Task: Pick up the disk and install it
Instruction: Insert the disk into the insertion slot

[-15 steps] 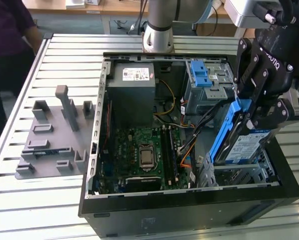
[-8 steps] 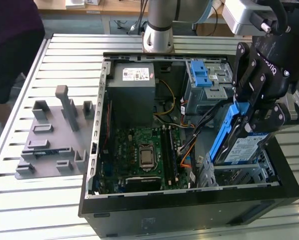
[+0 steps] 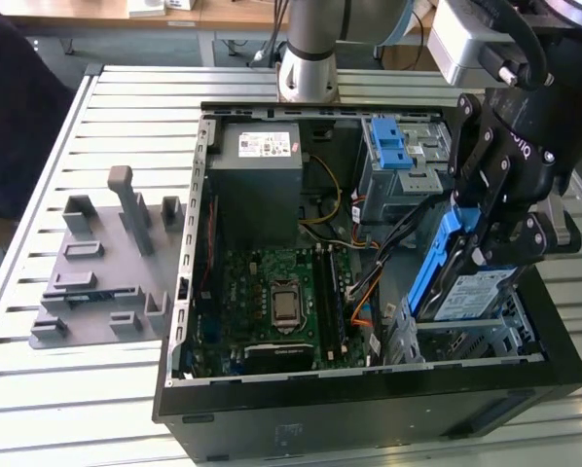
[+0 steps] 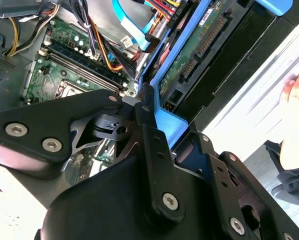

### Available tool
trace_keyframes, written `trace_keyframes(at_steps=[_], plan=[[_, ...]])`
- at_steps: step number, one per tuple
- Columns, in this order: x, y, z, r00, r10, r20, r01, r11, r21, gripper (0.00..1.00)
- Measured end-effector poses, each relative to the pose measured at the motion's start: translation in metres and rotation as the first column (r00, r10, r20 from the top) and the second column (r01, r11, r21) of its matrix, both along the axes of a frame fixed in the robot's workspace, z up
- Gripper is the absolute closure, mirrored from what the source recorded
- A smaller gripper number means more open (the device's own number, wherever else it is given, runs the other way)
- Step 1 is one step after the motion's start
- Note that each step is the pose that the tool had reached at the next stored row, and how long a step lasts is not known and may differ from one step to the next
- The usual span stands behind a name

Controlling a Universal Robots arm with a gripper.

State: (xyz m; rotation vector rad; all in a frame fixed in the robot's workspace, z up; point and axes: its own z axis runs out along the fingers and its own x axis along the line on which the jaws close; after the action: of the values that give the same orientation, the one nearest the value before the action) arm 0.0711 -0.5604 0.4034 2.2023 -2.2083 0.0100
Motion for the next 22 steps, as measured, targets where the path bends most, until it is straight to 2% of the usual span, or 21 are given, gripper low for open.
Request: trace_keyframes(at_steps=[22], plan=[[0.0, -0.0018, -0.0235, 1.0, 0.0, 0.0017, 0.0, 1.0, -0.0001, 0.64]])
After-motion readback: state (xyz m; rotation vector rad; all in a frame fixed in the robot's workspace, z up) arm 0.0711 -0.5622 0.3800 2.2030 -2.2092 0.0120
